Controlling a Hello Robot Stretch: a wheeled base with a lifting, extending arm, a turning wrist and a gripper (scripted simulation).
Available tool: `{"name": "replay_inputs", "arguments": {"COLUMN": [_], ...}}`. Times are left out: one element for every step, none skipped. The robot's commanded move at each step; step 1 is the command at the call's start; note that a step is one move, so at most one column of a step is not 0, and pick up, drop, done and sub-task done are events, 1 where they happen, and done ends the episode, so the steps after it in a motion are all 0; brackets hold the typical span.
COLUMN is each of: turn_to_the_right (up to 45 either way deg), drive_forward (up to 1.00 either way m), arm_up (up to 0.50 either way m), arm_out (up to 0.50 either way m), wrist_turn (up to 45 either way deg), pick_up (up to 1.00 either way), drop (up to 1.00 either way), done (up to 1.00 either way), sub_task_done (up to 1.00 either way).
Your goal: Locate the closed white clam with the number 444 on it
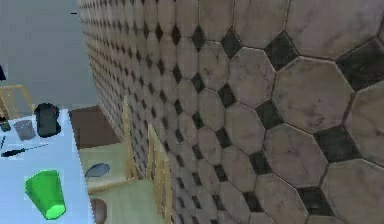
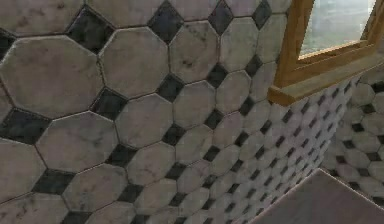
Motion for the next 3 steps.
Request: {"name": "replay_inputs", "arguments": {"turn_to_the_right": [-3.0,0.0,-33.0], "drive_forward": [0.0,0.35,0.0], "arm_up": [0.0,0.0,0.0], "arm_out": [0.0,0.0,0.0], "wrist_turn": [0.0,0.0,0.0], "pick_up": [0.0,0.0,0.0], "drop": [0.0,0.0,0.0], "done": [0.0,0.0,0.0], "sub_task_done": [0.0,0.0,0.0]}}
